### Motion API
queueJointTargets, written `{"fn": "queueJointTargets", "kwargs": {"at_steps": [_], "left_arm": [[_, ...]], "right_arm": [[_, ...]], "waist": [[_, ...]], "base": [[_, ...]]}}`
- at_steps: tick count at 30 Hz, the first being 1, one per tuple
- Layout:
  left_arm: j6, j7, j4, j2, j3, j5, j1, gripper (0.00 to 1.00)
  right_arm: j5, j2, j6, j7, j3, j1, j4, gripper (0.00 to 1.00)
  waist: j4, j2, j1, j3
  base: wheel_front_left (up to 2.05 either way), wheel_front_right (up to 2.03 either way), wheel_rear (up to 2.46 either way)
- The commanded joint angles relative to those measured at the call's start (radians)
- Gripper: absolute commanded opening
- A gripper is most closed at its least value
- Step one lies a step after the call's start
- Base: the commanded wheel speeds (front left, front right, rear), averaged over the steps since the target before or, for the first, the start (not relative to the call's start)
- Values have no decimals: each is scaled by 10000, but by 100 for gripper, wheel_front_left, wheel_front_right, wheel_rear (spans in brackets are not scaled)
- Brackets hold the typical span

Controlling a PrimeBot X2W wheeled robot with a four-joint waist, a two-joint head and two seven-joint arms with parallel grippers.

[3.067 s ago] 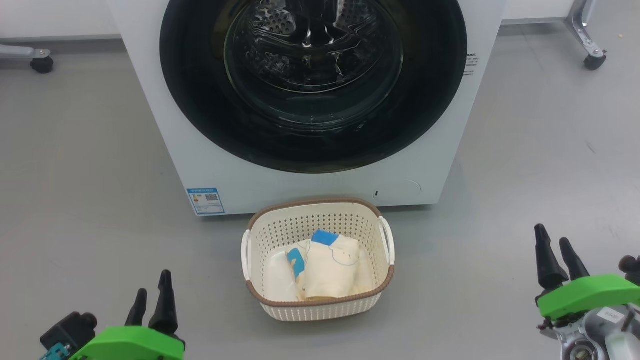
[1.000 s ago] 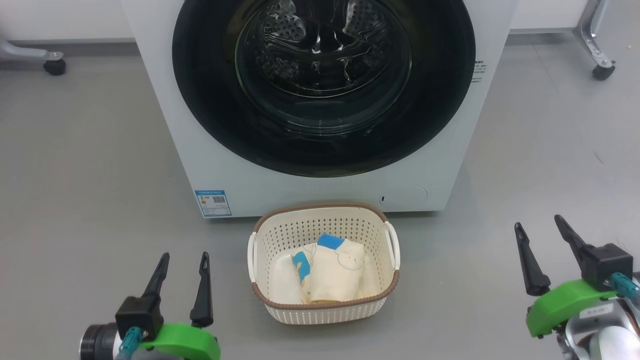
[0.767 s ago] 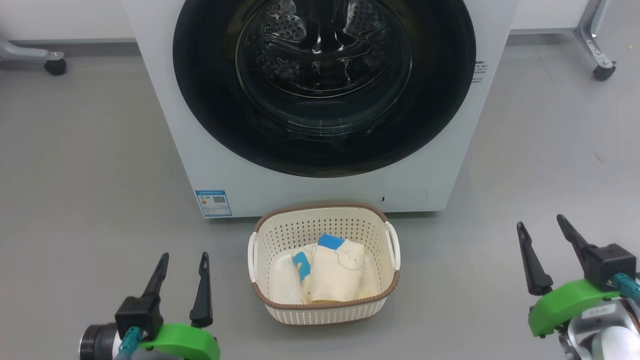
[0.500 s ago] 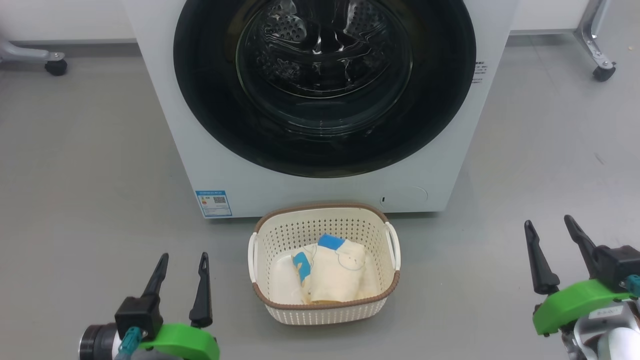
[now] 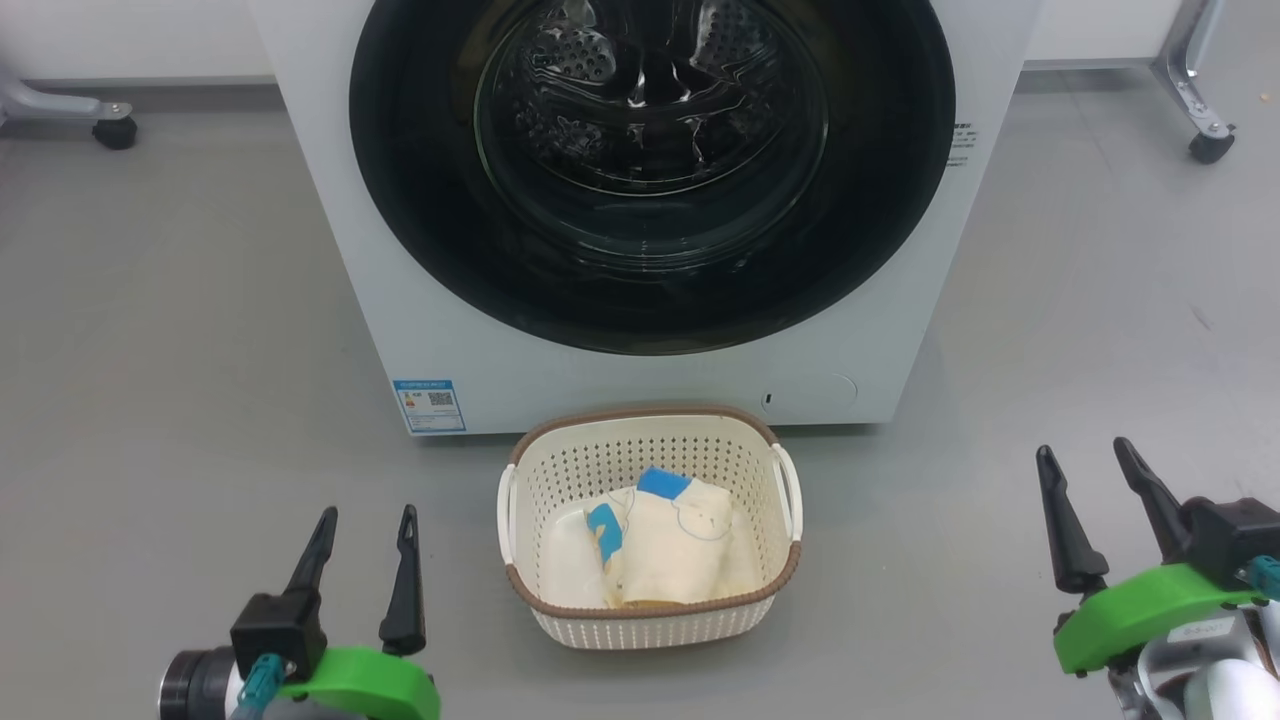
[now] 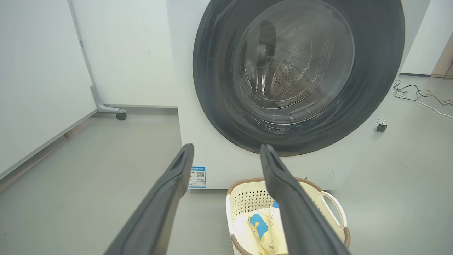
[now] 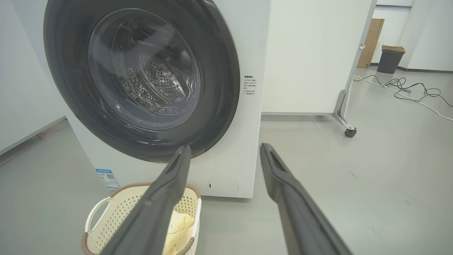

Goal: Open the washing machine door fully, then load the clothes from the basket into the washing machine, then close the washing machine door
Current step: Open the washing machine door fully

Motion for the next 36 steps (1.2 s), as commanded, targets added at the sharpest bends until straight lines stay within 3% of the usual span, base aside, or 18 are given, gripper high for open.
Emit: {"fn": "queueJointTargets", "kwargs": {"at_steps": [1, 17, 36], "left_arm": [[51, -141, -280, 208, 295, -74, -545, 100], [105, -141, -235, 252, 178, -64, -602, 100], [136, -141, -245, 310, 165, -101, -648, 100]], "right_arm": [[76, -155, -30, -140, 249, -371, -288, 100], [87, -154, -30, -80, 213, -317, -314, 100], [101, -154, -30, -93, 102, -344, -306, 100]], "waist": [[-3, -1, 0, 4], [-15, -1, 0, 51], [-118, -1, 0, 161]], "base": [[0, 0, 0], [18, 18, -36], [114, 114, -227]]}}
